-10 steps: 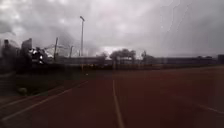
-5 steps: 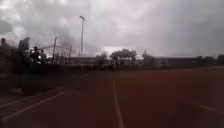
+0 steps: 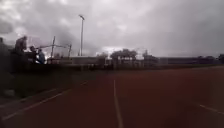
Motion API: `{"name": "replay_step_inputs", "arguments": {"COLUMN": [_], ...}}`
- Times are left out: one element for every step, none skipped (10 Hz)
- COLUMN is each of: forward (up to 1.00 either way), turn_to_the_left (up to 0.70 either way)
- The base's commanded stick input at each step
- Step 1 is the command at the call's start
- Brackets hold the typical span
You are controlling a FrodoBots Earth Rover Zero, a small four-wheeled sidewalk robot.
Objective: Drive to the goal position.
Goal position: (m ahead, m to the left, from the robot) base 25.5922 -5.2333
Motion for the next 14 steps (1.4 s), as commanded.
{"name": "replay_step_inputs", "arguments": {"forward": [0.5,0.5,0.5,0.5,0.5,0.5,0.5,0.5,0.5,0.5,0.5,0.5,0.5,0.5], "turn_to_the_left": [0.0,0.0,0.0,0.0,0.0,0.0,0.0,0.0,0.0,0.0,0.0,0.0,0.0,0.0]}}
